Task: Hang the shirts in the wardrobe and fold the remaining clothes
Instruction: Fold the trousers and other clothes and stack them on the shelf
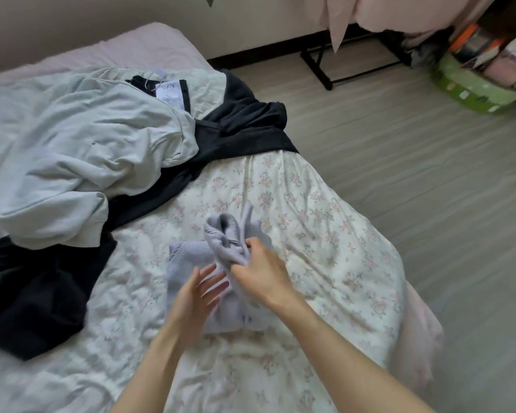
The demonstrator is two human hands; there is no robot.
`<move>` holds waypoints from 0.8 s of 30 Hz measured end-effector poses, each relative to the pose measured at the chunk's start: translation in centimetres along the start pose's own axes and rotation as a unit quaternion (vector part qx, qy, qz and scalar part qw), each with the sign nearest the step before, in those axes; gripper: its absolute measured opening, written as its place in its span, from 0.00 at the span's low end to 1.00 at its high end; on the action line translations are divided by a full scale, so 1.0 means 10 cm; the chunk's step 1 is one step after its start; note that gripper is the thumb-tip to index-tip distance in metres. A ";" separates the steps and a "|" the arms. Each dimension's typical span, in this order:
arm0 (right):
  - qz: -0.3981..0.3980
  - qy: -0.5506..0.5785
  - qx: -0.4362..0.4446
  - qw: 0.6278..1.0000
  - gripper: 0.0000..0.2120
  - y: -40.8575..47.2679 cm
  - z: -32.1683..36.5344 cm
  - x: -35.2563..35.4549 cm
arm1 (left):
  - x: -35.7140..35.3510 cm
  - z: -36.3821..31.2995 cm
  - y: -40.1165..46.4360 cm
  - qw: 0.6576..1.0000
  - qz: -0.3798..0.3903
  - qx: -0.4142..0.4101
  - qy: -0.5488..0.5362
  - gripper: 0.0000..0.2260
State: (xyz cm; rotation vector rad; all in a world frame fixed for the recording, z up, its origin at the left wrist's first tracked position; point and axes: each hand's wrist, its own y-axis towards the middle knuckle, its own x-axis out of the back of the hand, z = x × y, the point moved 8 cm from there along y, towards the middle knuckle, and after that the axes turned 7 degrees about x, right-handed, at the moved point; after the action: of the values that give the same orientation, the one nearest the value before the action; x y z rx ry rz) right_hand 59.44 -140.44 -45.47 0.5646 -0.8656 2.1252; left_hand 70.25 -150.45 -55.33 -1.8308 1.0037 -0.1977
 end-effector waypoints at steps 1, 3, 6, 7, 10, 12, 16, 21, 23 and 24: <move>0.014 0.000 0.011 1.000 0.13 0.03 0.16 -0.20 | 0.17 -0.02 -0.05 0.997 -0.008 0.010 -0.072 0.18; 0.037 -0.001 0.022 0.999 0.14 0.06 0.34 -0.54 | 0.43 -0.04 -0.12 0.988 -0.021 0.019 -0.151 0.19; 0.088 -0.006 0.036 0.995 0.15 0.06 0.50 -0.98 | 0.69 -0.11 -0.17 0.982 0.003 0.011 -0.189 0.21; 0.112 -0.002 0.044 0.993 0.15 0.03 0.53 -1.09 | 0.73 -0.15 -0.17 0.983 0.007 0.010 -0.181 0.22; 0.156 0.040 0.082 0.983 0.14 -0.12 0.51 -1.22 | 0.72 -0.27 -0.13 0.994 0.024 0.011 -0.110 0.25; 0.133 0.072 0.094 0.984 0.13 -0.19 0.42 -1.15 | 0.64 -0.33 -0.09 0.998 0.024 0.017 -0.050 0.20; -0.039 0.095 0.079 0.992 0.13 -0.16 0.11 -0.70 | 0.39 -0.47 0.02 1.000 -0.003 -0.008 0.029 0.07; -0.180 -0.014 0.074 0.981 0.21 -0.11 -0.20 -0.28 | -0.30 -0.64 -0.05 0.985 0.168 -0.040 -0.032 0.20; -0.119 0.033 0.101 0.987 0.34 -0.14 -0.26 -0.37 | -0.38 -0.66 -0.06 0.982 0.178 -0.026 -0.052 0.14; -0.079 0.030 0.120 0.989 0.37 -0.18 -0.27 -0.47 | -0.32 -0.64 -0.02 0.986 0.153 -0.018 -0.064 0.12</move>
State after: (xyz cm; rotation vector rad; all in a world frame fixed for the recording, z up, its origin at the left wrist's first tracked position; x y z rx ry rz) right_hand 63.42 -139.84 -49.47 0.6653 -0.5171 2.1022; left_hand 64.87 -152.52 -51.08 -1.6734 1.1873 0.1233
